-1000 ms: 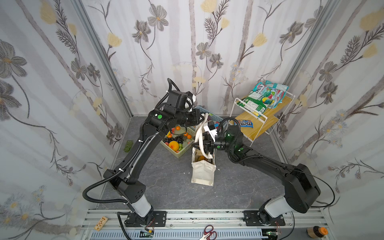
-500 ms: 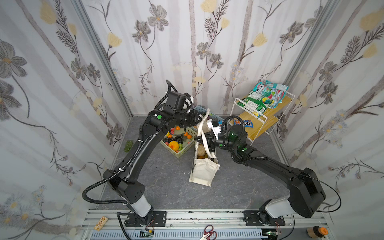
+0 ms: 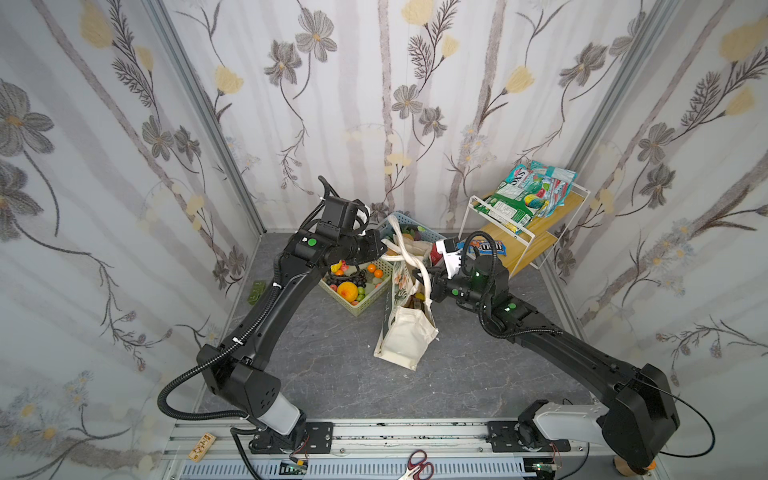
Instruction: Place the food into the grocery bag and tie it
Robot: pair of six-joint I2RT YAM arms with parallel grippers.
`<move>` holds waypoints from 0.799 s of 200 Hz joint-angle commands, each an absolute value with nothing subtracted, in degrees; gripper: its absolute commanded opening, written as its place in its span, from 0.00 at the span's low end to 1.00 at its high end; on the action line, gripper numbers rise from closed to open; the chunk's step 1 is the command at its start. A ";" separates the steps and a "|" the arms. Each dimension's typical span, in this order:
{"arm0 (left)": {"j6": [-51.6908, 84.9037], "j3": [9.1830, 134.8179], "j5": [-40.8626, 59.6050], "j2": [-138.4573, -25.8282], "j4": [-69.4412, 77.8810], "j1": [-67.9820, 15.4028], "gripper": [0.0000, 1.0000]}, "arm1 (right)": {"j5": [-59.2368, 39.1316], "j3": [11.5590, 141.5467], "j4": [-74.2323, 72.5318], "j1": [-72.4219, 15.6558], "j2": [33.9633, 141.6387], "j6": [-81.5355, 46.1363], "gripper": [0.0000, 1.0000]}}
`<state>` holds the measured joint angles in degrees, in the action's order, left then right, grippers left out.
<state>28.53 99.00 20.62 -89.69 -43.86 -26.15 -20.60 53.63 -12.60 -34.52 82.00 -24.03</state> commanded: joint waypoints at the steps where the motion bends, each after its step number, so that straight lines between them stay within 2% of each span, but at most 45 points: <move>1: 27.64 95.91 17.31 -88.84 -43.46 -25.41 0.00 | -7.84 51.75 -8.78 -33.71 79.69 -30.75 0.04; 55: 28.00 85.63 15.45 -87.21 -39.95 -20.87 0.00 | 4.64 40.60 -7.29 -31.66 69.31 -39.64 0.02; 160: 24.92 75.55 14.92 -88.85 -36.36 -12.51 0.00 | 7.82 29.41 -4.94 -26.29 60.04 -45.79 0.02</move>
<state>26.50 76.93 26.39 -88.66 -37.32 -14.96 -2.76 30.81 -8.78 -27.57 61.19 -44.99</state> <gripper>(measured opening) 0.088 0.091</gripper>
